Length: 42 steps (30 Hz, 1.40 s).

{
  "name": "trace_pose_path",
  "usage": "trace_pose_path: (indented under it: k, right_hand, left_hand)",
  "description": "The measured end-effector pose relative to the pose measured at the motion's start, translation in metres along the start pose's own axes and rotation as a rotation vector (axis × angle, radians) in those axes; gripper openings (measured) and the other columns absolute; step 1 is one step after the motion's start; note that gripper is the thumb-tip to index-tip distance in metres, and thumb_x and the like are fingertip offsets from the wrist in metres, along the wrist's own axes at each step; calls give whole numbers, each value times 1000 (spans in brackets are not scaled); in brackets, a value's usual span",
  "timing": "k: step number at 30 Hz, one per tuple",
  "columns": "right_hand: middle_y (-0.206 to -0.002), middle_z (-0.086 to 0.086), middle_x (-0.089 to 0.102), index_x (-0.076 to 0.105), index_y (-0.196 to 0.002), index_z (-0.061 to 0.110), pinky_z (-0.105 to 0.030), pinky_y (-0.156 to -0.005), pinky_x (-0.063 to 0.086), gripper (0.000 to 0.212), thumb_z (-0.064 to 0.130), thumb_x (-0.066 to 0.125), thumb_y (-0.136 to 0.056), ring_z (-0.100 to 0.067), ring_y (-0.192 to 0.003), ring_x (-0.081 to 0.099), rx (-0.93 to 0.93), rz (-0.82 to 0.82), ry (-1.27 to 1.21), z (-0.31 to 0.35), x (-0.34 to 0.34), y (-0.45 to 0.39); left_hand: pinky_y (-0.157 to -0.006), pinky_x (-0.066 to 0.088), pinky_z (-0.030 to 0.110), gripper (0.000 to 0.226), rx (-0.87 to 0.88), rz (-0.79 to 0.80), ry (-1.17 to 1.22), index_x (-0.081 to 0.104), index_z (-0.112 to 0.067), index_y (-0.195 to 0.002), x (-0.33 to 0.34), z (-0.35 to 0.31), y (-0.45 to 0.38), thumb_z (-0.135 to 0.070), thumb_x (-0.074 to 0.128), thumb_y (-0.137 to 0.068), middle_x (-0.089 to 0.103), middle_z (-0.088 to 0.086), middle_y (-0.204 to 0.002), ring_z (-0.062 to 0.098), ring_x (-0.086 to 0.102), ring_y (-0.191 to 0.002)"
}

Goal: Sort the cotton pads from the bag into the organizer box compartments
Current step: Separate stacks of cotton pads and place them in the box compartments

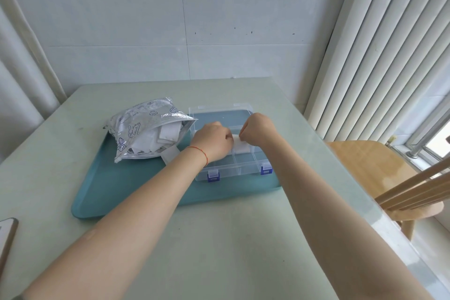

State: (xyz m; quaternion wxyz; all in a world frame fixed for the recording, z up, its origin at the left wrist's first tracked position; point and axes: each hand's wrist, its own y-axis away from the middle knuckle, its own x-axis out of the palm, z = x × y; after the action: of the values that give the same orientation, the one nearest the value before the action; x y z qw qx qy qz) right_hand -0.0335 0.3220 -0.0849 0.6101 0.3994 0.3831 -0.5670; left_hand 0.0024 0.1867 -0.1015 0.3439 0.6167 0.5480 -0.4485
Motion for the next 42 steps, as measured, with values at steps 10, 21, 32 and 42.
trace_pose_path:
  k: [10,21,32,42]
  right_hand:
    - [-67,-2,43,39,-63,12,-28,-59,31,27,12,46,-89,-26,-75,43,-114,36,154,8,-12,6]
    - [-97,4,69,64,-88,22,-35,-87,40,9,23,56,-88,-22,-104,57,-464,-82,-67,99,42,54]
    - [-108,-4,62,55,-94,20,-42,-101,27,26,45,61,-87,-26,-121,45,-435,-30,529,138,67,75]
    - [-95,-1,71,75,-91,20,-29,-81,42,19,18,57,-86,-25,-99,62,-368,11,123,131,64,68]
  left_hand:
    - [-76,38,32,35,-13,21,46,66,-8,-82,-8,-5,6,-17,36,-97,56,13,-100,33,52,-107]
    - [-68,52,36,22,-305,-438,242,68,-13,-80,-55,79,79,-21,48,-87,67,3,-77,29,61,-79]
    - [-64,52,43,24,-370,-297,300,58,-5,-66,-43,118,114,-17,43,-79,67,14,-72,25,47,-58]
    - [-39,41,19,23,-460,-134,768,70,-3,-89,-47,115,121,-17,51,-90,68,6,-65,18,52,-42]
